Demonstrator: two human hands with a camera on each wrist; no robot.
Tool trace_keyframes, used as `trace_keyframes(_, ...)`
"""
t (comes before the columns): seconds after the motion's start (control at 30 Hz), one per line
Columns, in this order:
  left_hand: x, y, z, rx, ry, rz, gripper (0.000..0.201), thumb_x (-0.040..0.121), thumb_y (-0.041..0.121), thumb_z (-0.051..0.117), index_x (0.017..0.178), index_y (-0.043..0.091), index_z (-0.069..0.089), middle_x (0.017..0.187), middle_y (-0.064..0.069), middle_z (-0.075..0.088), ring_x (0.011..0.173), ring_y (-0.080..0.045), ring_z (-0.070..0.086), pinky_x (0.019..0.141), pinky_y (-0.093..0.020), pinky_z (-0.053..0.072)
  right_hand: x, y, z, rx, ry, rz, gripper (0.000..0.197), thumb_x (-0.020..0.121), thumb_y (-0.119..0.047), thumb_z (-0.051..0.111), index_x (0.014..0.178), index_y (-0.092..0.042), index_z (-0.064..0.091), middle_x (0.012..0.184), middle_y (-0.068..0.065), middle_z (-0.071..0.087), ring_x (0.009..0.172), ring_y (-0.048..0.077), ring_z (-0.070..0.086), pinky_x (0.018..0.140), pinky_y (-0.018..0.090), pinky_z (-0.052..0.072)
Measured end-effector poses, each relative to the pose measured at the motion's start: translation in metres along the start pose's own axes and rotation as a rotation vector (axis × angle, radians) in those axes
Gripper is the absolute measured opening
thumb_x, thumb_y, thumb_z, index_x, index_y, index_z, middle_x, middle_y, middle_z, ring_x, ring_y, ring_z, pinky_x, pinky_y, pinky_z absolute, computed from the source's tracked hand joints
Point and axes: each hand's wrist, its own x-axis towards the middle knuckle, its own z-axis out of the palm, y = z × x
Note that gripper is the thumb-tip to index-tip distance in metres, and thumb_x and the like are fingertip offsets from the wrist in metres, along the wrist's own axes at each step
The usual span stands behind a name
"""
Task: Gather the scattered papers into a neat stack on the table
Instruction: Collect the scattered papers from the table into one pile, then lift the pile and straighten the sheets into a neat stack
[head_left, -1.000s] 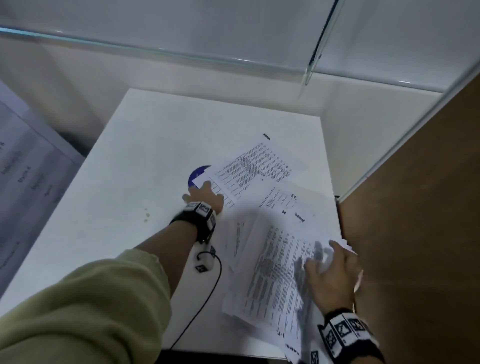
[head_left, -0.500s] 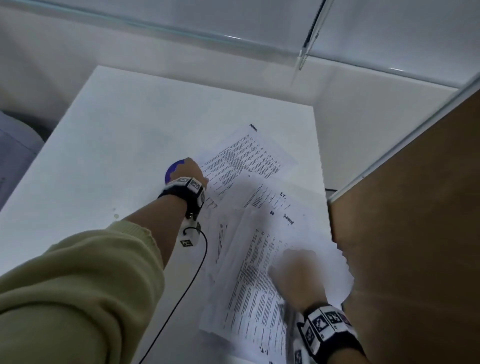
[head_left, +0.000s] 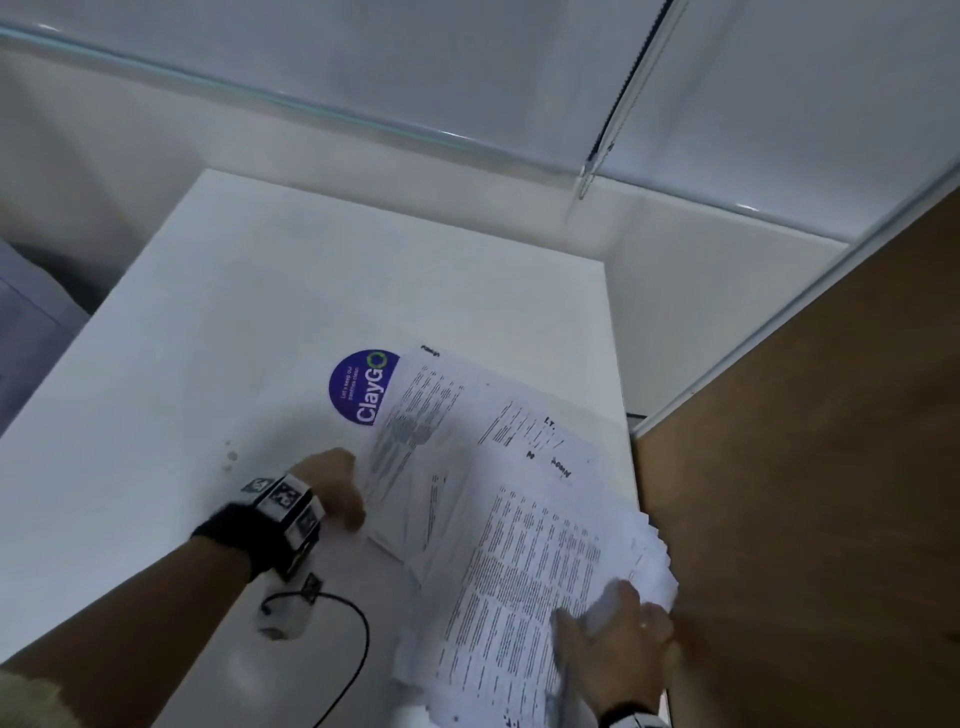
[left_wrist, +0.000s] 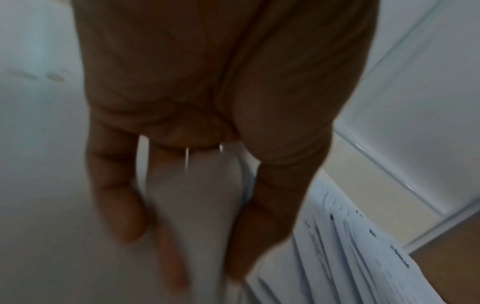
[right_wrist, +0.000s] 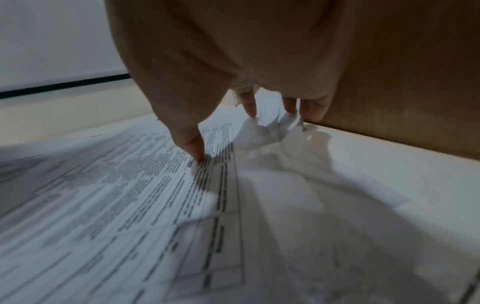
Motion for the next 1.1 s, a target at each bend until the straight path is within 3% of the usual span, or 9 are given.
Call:
trace_keyframes(0.07,-0.011,-0.008,0.001,0.028,-0.082,-0.025,0.044,0.058,0.022,0.086,0.09,0.013,0.057,0.078,-0.002,0.064,0.059,-0.014,0.059,0.043,-0.012,0.043,-0.005,-0.004,-0.001,0.016,-0.049,0.089,0.09,0.066,-0.064,0.07,0.14,-0.029,0.033,0.14,0.015,0.031,0.125,0.038,0.04,0.107,0.043,0.04)
trace_keyframes(0.1,-0.016,-0.009,-0.003,0.032,-0.082,-0.042,0.048,0.057,0.027,0.088,0.089,0.014,0.055,0.077,0.0,0.063,0.061,-0.013,0.061,0.045,-0.012,0.045,-0.006,-0.005,0.0,0.029,-0.063,0.11,0.089,0.066,-0.065,0.069,0.138,-0.029,0.031,0.135,0.015,0.033,0.119,0.038,0.045,0.104,0.043,0.043)
trace_keyframes(0.2,-0.012,-0.008,-0.017,-0.01,-0.001,0.012,0.095,0.046,0.059,0.088,0.121,0.012,0.054,0.119,-0.004,0.064,0.111,-0.024,0.063,0.091,-0.032,0.052,-0.008,-0.011,0.007,0.079,-0.092,0.104,0.071,0.061,-0.065,0.069,0.112,-0.035,0.03,0.115,0.013,0.039,0.103,0.037,0.048,0.093,0.044,0.049)
trace_keyframes(0.3,0.002,-0.002,-0.018,-0.194,0.129,0.135,0.122,0.042,0.092,0.064,0.138,0.018,0.052,0.139,-0.005,0.059,0.123,-0.026,0.058,0.105,-0.042,0.046,-0.011,-0.023,0.013,0.066,-0.125,0.125,0.065,0.059,-0.066,0.067,0.099,-0.041,0.022,0.113,0.011,0.033,0.104,0.035,0.042,0.092,0.044,0.046)
trace_keyframes(0.43,0.004,0.018,-0.006,-0.284,0.25,0.099,0.089,0.072,0.072,0.065,0.138,0.013,0.052,0.141,-0.009,0.057,0.127,-0.027,0.055,0.105,-0.037,0.045,-0.015,-0.05,0.016,0.066,-0.127,0.101,0.063,0.063,-0.057,0.071,0.106,-0.034,0.03,0.118,0.01,0.029,0.109,0.033,0.033,0.093,0.047,0.047)
trace_keyframes(0.57,-0.007,0.032,0.007,-0.274,0.202,0.12,0.075,0.086,0.057,0.061,0.14,0.007,0.048,0.146,-0.01,0.052,0.132,-0.027,0.051,0.106,-0.036,0.041,-0.014,-0.07,0.024,0.031,-0.127,0.036,0.074,0.067,-0.053,0.074,0.127,-0.03,0.038,0.129,0.012,0.028,0.115,0.035,0.033,0.092,0.046,0.046)
trace_keyframes(0.83,-0.035,0.014,0.029,-0.429,0.196,0.172,0.062,0.084,0.04,0.071,0.129,0.015,0.037,0.123,-0.012,0.066,0.105,-0.032,0.067,0.083,-0.033,0.053,-0.028,-0.106,0.041,0.066,-0.196,-0.257,0.075,0.074,-0.044,0.077,0.14,-0.035,0.041,0.152,0.009,0.023,0.134,0.035,0.026,0.108,0.046,0.04)
trace_keyframes(0.97,-0.045,-0.022,0.028,-0.463,0.247,0.055,0.068,0.087,0.034,0.067,0.136,0.017,0.023,0.119,-0.02,0.065,0.09,-0.034,0.064,0.078,-0.034,0.052,-0.028,-0.111,0.041,0.162,-0.184,-0.574,0.068,0.08,-0.034,0.077,0.139,-0.036,0.044,0.152,0.001,0.037,0.144,0.022,0.032,0.119,0.032,0.028)
trace_keyframes(1.1,-0.049,-0.07,0.02,-0.457,0.197,-0.13,0.077,0.085,0.048,0.067,0.144,0.015,0.03,0.129,-0.018,0.06,0.106,-0.034,0.064,0.075,-0.027,0.044,-0.018,-0.119,0.039,0.149,-0.057,-0.304,0.064,0.077,-0.041,0.075,0.126,-0.006,0.053,0.13,0.018,0.055,0.122,0.037,0.051,0.103,0.045,0.046)
